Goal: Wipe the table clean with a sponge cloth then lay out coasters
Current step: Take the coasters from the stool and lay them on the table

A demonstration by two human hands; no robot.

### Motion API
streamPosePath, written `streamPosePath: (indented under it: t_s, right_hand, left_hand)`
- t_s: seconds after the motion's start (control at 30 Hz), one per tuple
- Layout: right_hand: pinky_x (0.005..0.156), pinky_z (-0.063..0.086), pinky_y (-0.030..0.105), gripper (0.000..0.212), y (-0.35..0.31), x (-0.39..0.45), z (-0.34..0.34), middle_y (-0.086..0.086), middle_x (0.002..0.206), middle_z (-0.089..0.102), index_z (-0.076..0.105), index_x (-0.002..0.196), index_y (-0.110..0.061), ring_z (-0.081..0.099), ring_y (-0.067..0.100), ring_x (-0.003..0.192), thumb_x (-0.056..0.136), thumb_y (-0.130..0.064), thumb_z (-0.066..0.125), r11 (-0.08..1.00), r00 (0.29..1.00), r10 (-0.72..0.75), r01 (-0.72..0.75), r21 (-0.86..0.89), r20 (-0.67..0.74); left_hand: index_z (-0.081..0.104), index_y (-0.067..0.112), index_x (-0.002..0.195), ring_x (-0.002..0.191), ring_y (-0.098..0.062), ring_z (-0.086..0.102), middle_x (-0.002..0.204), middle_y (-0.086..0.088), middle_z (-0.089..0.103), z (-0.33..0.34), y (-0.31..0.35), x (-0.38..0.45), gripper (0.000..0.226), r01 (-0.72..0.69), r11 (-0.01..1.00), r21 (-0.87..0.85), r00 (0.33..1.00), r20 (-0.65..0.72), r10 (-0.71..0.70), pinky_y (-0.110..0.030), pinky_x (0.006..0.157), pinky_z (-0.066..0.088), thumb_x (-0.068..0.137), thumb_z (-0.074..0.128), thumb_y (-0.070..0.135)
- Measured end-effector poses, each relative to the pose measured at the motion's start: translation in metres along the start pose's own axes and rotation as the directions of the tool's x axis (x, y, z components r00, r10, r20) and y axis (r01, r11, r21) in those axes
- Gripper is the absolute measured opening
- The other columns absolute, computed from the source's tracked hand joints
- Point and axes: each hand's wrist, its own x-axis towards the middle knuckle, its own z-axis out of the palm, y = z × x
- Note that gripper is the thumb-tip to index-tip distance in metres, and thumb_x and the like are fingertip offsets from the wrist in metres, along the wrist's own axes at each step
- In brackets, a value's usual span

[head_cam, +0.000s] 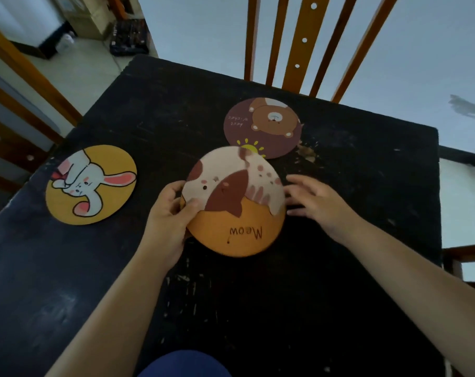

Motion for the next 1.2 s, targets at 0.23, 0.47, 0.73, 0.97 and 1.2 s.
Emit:
streamPosePath:
  t_s: [0.23,0.47,0.73,0.97,1.2]
  right_hand:
    - [0.064,0.047,0.025,0.016,0.048,-0.079,-0.042,0.000,0.082,0.065,0.062,0.078,-0.020,0.059,0.013,0.072,0.088,-0.011,0.053,0.999,0.977,0.051,-0.047,0.026,-0.208]
    - [0.067,0.054,0.028,0.016,0.111,-0.114,-0.060,0.002,0.082,0.063,0.053,0.073,-0.022,0.063,0.016,0.073,0.086,-0.012,0.058,0.983,0.863,0.184,-0.172,0.069,-0.470]
    - [0.056,0.030,0.009,0.013,0.128,-0.118,-0.071,-0.007,0.066,0.046,0.049,0.079,-0.017,0.044,0.005,0.063,0.088,-0.024,0.055,0.851,0.871,-0.009,-0.251,-0.461,-0.492]
    - [0.054,0.031,0.010,0.019,0.134,-0.116,-0.080,-0.006,0.064,0.047,0.048,0.072,-0.017,0.043,0.005,0.059,0.089,-0.025,0.054,0.833,0.899,0.019,-0.257,-0.491,-0.438]
    - [0.057,0.037,0.014,0.031,0.132,-0.116,-0.080,0.003,0.070,0.056,0.045,0.059,-0.020,0.051,0.012,0.063,0.089,-0.024,0.054,0.841,0.907,0.140,-0.321,-0.436,-0.398]
  left_hand:
    - [0.053,0.025,0.119,0.089,-0.008,0.053,0.091,0.015,0.051,0.067,-0.009,-0.017,0.033,0.026,0.959,0.281,0.979,0.186,-0.081,-0.032,0.082,0.048,0.088,0.053,0.014]
    - [0.043,0.018,0.132,0.114,-0.016,0.054,0.125,-0.006,0.057,0.134,-0.021,-0.018,0.056,-0.132,0.904,0.407,0.934,0.355,-0.023,-0.028,0.093,0.043,0.082,0.060,0.000]
    - [0.053,0.016,0.125,0.114,-0.014,0.055,0.123,-0.003,0.060,0.165,-0.035,-0.016,0.043,-0.367,0.701,0.611,0.920,0.350,0.177,-0.018,0.086,0.038,0.084,0.059,0.004]
    - [0.052,0.013,0.125,0.114,-0.014,0.056,0.123,-0.003,0.060,0.169,-0.051,-0.017,0.042,-0.409,0.705,0.579,0.910,0.316,0.269,-0.019,0.089,0.039,0.085,0.059,0.005]
    - [0.053,0.011,0.124,0.112,-0.012,0.056,0.122,-0.004,0.060,0.173,-0.055,-0.019,0.040,-0.442,0.678,0.588,0.897,0.304,0.321,-0.016,0.089,0.039,0.085,0.059,0.005]
